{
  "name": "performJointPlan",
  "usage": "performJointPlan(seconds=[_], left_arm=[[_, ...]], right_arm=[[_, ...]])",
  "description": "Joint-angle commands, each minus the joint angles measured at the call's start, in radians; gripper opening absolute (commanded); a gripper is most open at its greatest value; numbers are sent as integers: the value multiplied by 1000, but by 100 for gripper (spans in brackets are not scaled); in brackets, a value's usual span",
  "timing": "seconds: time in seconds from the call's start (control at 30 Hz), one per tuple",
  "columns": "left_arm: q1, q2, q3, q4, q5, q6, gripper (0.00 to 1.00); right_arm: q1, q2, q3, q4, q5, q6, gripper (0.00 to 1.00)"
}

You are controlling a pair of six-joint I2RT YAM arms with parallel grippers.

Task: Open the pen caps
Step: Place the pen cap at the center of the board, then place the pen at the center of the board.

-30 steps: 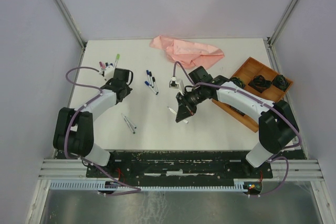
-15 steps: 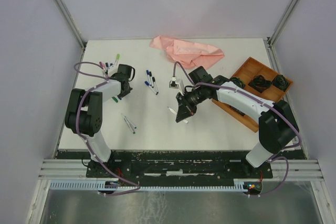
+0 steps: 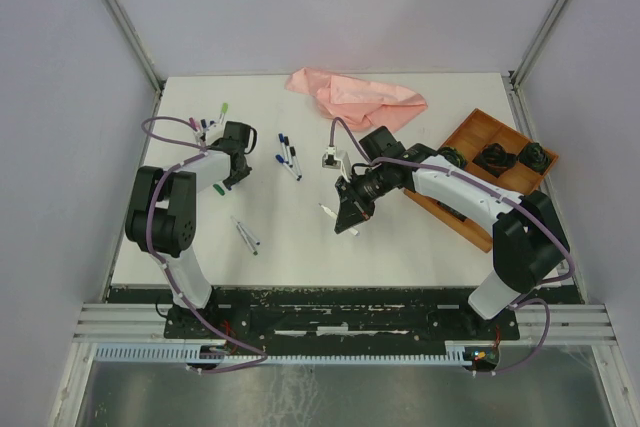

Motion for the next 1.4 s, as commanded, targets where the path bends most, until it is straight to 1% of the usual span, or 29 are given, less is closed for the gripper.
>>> performJointPlan(seconds=[0.0, 0.2, 0.37, 0.53, 0.7, 0.8, 0.93, 1.0, 1.03, 1.13, 1.2, 1.27, 1.3, 1.33, 1.37], left_arm=[[10, 12, 21, -12, 5, 28, 33], [12, -12, 20, -18, 12, 30, 33], [10, -68, 25, -26, 30, 40, 34], [10, -162, 2, -39, 64, 40, 37], [10, -298, -57, -38, 119, 33, 39], [10, -417, -108, -36, 170, 26, 39], [10, -629, -188, -12, 305, 28, 40], [11, -754, -224, 15, 381, 36, 43], [10, -841, -244, 29, 417, 48, 45], [10, -1036, -280, 62, 500, 125, 51], [10, -1155, -291, 44, 507, 177, 59], [10, -1260, -296, 9, 470, 241, 69], [11, -1308, -305, -5, 435, 272, 72], [10, -1357, -319, -19, 369, 294, 78], [10, -1400, -336, -29, 318, 317, 81]], right_arm=[[4, -5, 46, 6, -8, -12, 0], [4, -4, 45, 6, -7, -13, 0], [4, -4, 44, 7, -6, -15, 0], [4, -3, 38, 13, -4, -15, 0], [6, 5, 38, 17, -5, -14, 1], [10, 2, 39, 19, 5, -14, 1], [36, -5, 41, 31, 60, -17, 2], [58, -4, 48, 34, 103, -21, 2], [71, -2, 53, 39, 126, -22, 2], [114, 10, 70, 55, 194, -14, 3], [149, 29, 80, 73, 241, -2, 4], [186, 61, 107, 81, 282, 8, 5], [203, 86, 128, 84, 296, 19, 5], [222, 115, 159, 85, 310, 37, 6], [235, 151, 192, 82, 324, 55, 6]])
